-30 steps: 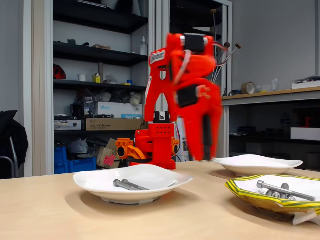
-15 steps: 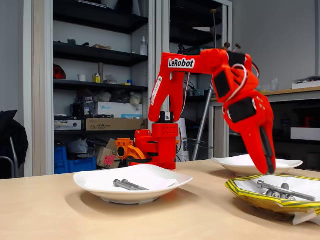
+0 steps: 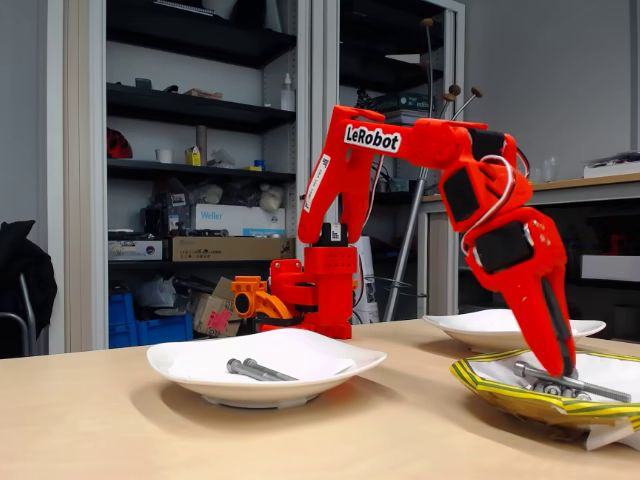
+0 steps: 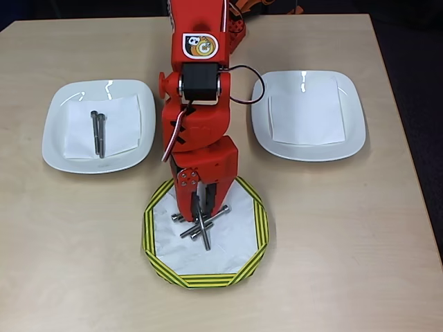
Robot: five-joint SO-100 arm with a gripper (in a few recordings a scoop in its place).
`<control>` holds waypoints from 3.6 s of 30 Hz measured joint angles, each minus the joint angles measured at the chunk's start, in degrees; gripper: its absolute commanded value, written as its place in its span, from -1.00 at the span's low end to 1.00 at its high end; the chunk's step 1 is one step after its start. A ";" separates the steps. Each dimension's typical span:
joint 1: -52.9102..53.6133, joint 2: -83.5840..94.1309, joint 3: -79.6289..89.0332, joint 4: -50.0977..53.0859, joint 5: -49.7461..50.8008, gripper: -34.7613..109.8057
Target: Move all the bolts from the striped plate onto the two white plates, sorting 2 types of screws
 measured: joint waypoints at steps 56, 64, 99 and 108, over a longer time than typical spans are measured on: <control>37.71 17.31 15.03 24.08 -27.77 -0.40; 33.75 20.21 15.21 24.17 -28.65 -0.40; 4.13 -1.49 -3.78 5.19 -24.70 -0.43; 4.31 -3.69 -5.71 7.38 -23.64 -0.45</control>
